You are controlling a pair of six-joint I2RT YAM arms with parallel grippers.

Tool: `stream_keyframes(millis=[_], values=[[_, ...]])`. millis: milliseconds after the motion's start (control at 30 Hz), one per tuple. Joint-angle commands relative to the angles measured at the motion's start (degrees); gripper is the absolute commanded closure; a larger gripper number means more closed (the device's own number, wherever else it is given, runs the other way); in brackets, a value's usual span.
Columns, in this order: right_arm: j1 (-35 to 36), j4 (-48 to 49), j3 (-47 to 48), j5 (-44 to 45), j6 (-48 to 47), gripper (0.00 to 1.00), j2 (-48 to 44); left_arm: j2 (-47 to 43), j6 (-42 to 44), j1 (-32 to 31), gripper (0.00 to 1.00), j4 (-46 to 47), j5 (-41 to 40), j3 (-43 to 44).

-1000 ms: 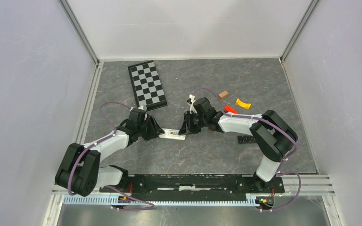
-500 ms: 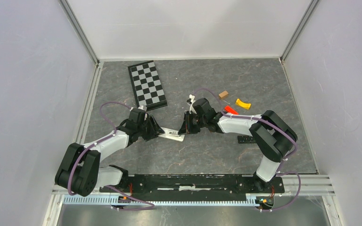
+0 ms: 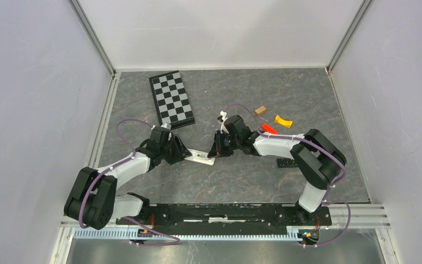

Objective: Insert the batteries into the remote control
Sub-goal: Load the battery cover into the remote control.

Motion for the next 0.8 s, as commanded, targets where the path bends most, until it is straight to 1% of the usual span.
stream_keyframes(millis=[0,167,267,367,500,600,700,767], values=[[0.40,0.16,0.05,2.00,-0.81,0.82,0.93,-1.17,1.78,-0.09,0.47,-0.92,-0.99,1.19],[0.40,-2.57,0.85,4.69,-2.85,0.82,1.43,-1.22,1.78,-0.14,0.47,-1.12,-1.02,1.36],[0.40,-2.78,0.86,5.14,-3.51,0.80,1.51,-1.54,1.78,-0.18,0.47,-1.29,-1.11,1.36],[0.40,-2.43,0.71,4.72,-3.61,0.76,0.55,-1.97,1.82,-0.15,0.47,-1.82,-1.42,1.58],[0.40,-2.19,1.12,4.78,-4.44,0.65,-1.98,-2.59,1.87,-0.16,0.46,-2.44,-2.15,1.88],[0.40,-1.86,0.94,5.60,-5.80,0.60,-4.23,-2.76,1.87,-0.14,0.45,-2.63,-2.57,1.90],[0.39,-1.03,0.80,5.61,-7.20,0.62,-5.30,-2.50,1.78,-0.16,0.45,-2.53,-2.79,1.88],[0.57,1.90,0.00,3.24,-7.14,0.68,-5.35,-2.29,1.77,-0.14,0.45,-2.32,-2.73,1.88]])
